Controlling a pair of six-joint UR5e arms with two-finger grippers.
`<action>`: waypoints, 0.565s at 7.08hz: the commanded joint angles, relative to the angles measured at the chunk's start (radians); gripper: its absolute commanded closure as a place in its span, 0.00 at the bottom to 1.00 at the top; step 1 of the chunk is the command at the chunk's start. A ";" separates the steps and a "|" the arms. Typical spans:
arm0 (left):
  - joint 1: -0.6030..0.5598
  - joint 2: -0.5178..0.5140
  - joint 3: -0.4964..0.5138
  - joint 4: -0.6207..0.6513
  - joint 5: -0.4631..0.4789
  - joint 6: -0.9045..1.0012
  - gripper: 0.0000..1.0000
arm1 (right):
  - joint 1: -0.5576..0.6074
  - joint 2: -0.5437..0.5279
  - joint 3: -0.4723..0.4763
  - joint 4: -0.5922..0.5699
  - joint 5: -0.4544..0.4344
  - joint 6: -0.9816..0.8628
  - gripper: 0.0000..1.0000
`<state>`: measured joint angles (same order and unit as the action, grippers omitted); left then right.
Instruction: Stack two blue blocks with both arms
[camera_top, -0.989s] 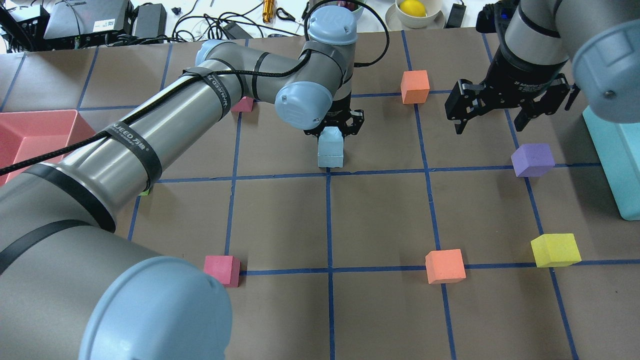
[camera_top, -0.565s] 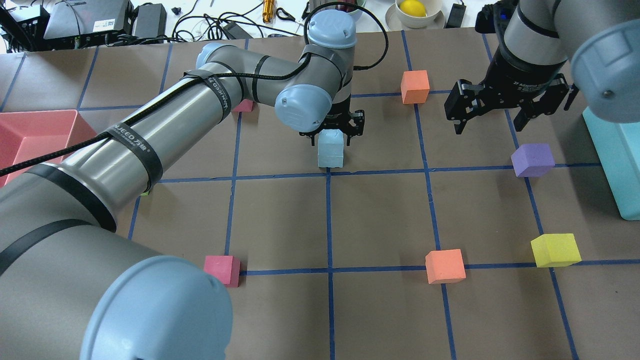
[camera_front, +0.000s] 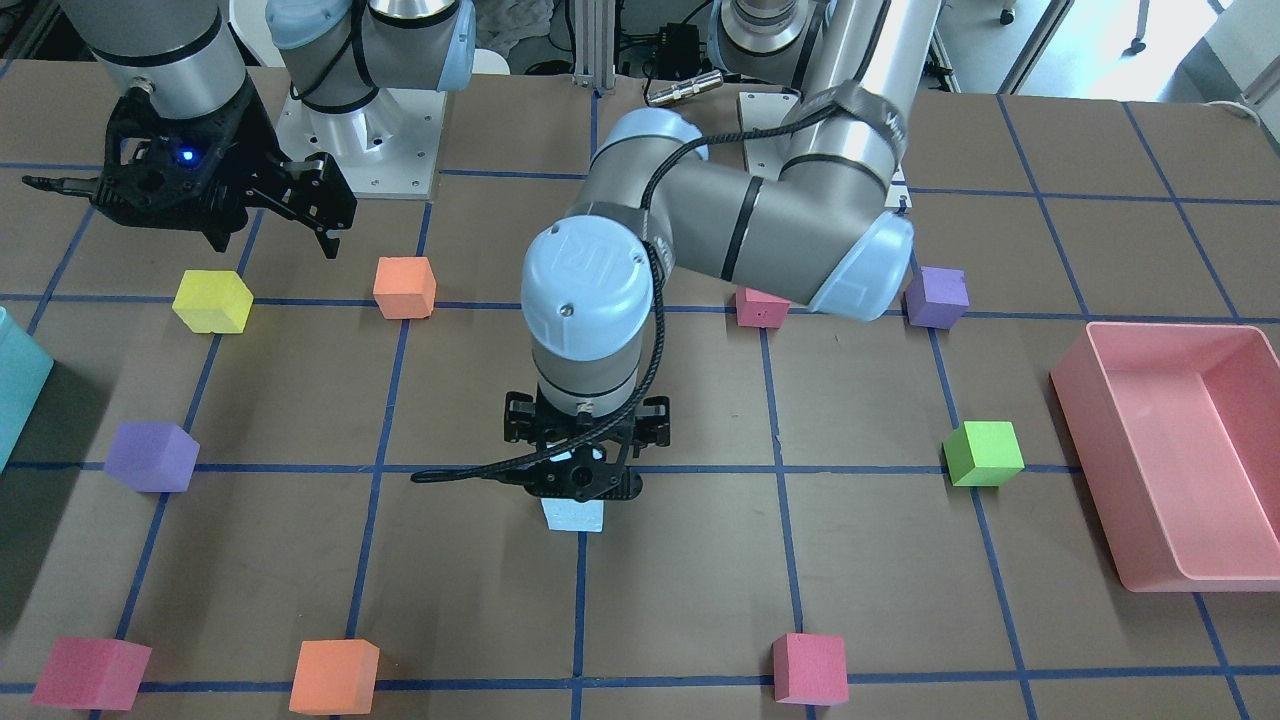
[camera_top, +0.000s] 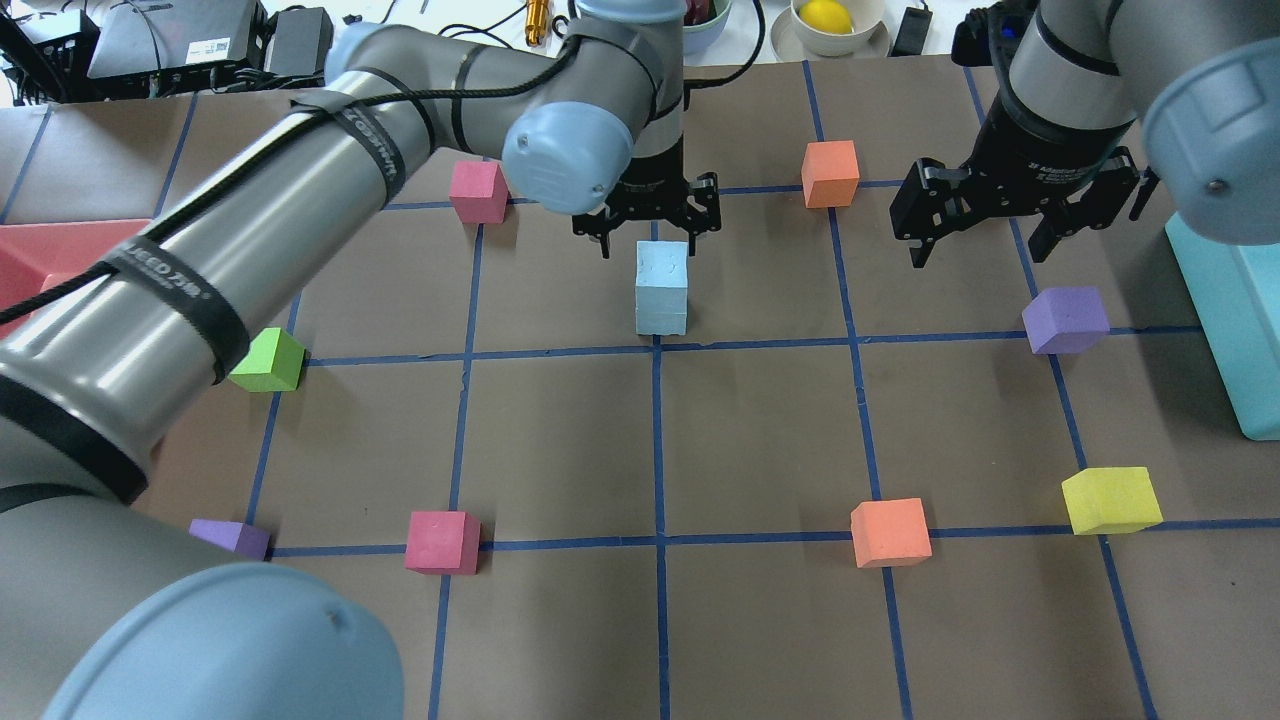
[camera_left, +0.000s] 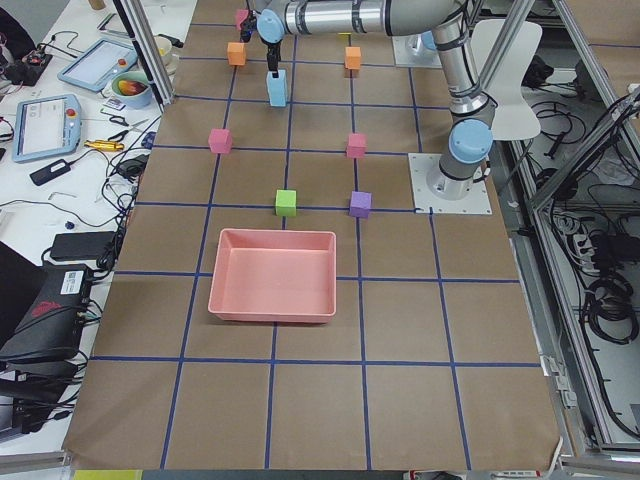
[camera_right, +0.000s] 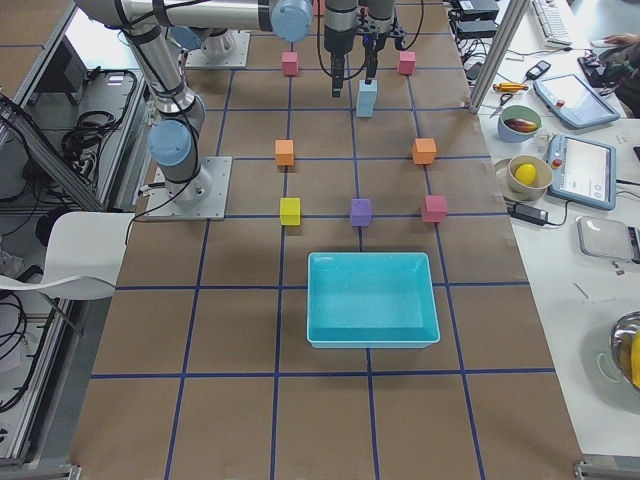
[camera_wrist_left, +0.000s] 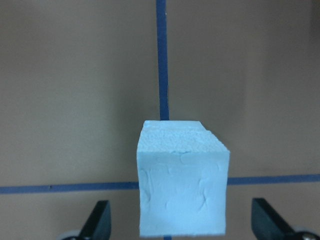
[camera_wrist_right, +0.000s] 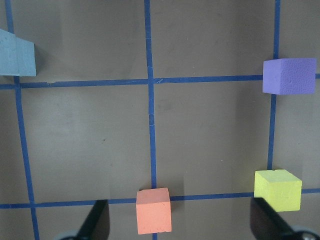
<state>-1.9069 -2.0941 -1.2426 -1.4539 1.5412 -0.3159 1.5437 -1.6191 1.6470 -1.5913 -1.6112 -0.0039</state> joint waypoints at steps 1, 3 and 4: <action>0.105 0.124 0.110 -0.294 -0.001 0.099 0.00 | -0.002 -0.001 0.000 -0.001 -0.001 0.001 0.00; 0.179 0.228 0.104 -0.402 0.039 0.237 0.00 | -0.001 -0.002 0.000 -0.001 0.001 -0.001 0.00; 0.198 0.255 0.091 -0.375 0.122 0.238 0.00 | -0.002 -0.002 0.000 -0.001 0.000 0.001 0.00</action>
<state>-1.7407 -1.8847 -1.1421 -1.8267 1.5887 -0.1024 1.5428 -1.6211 1.6471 -1.5922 -1.6105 -0.0042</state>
